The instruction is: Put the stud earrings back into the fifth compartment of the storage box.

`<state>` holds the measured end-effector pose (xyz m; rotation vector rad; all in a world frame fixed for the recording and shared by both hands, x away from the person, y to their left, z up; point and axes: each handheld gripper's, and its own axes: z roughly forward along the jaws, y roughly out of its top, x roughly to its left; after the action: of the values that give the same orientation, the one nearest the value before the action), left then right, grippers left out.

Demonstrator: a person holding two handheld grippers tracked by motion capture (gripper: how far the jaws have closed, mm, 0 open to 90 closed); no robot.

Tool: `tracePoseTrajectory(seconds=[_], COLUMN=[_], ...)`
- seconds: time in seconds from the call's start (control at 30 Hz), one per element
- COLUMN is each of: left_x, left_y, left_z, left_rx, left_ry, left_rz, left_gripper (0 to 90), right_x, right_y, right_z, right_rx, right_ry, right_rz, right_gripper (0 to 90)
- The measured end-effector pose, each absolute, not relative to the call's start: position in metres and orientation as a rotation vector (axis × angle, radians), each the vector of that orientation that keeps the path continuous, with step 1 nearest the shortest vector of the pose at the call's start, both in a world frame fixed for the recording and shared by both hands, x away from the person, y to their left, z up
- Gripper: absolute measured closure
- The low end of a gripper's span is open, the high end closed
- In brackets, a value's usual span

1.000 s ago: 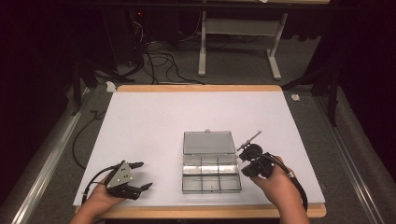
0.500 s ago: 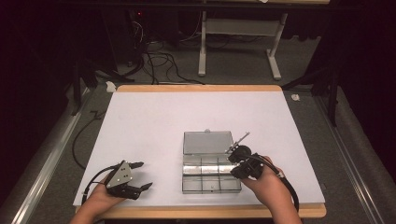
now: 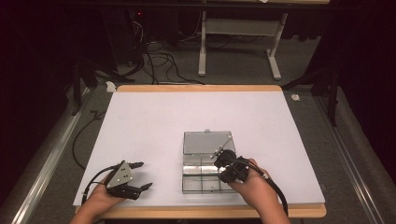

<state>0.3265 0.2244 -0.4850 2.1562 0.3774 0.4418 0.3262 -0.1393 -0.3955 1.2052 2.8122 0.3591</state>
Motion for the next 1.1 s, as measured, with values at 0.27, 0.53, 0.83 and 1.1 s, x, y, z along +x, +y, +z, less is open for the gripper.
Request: tracePoseTrajectory(seconds=[0.27,0.53,0.83,1.1], left_x=[0.327,0.327,0.326,0.326], left_y=[0.224,0.225,0.224,0.225], left_z=[-0.485,-0.485,-0.485,-0.485], left_rx=[2.156,2.154,2.155,2.155], left_ry=[0.378,0.381,0.376,0.375], left_rz=[0.439,0.437,0.446,0.447], left_gripper=[20.9,20.9,21.0,21.0], right_x=[0.325,0.328,0.33,0.327], right_y=[-0.124,-0.115,-0.112,-0.124], right_z=[-0.406,-0.422,-0.431,-0.412], right_rx=[1.129,1.102,1.114,1.143], right_ry=[2.867,2.913,2.931,2.881], right_rz=[0.342,0.322,0.29,0.37], right_gripper=[85.9,85.9,82.0,81.2])
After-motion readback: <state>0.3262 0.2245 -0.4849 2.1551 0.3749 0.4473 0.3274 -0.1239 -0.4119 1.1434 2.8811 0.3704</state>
